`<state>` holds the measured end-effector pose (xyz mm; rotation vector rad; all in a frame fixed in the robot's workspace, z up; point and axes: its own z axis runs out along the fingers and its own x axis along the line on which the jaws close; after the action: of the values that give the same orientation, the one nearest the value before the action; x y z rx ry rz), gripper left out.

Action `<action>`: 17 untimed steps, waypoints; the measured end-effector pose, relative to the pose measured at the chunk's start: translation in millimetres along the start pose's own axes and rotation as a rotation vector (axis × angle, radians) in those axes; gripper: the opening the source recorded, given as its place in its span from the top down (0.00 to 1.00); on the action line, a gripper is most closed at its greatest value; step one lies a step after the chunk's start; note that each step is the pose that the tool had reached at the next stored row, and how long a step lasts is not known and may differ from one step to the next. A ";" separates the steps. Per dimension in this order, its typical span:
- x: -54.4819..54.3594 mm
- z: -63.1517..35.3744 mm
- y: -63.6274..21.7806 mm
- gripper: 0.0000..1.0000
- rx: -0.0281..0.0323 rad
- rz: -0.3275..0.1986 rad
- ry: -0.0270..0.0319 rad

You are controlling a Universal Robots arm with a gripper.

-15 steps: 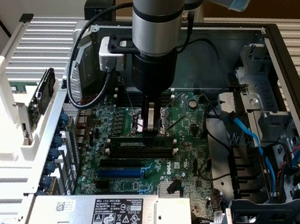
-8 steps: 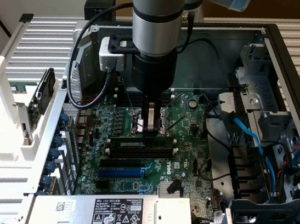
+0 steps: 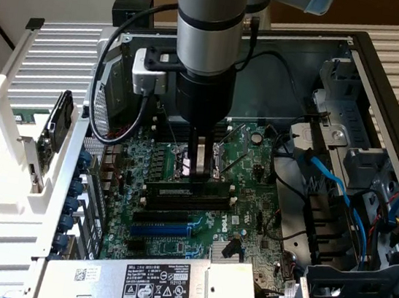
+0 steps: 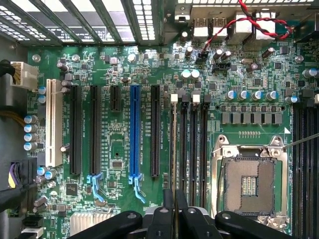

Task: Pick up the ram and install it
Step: 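Insert the ram into the slot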

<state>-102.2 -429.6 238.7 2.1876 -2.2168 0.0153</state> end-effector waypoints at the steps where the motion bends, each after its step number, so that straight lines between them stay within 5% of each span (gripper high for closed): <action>1: 0.0 0.0 -0.1 0.87 -0.0001 0.000 -0.0002; 17: 1.1 1.5 -0.6 0.87 0.0001 -0.004 -0.0004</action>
<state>-101.7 -430.8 237.2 2.1925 -2.2124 0.0149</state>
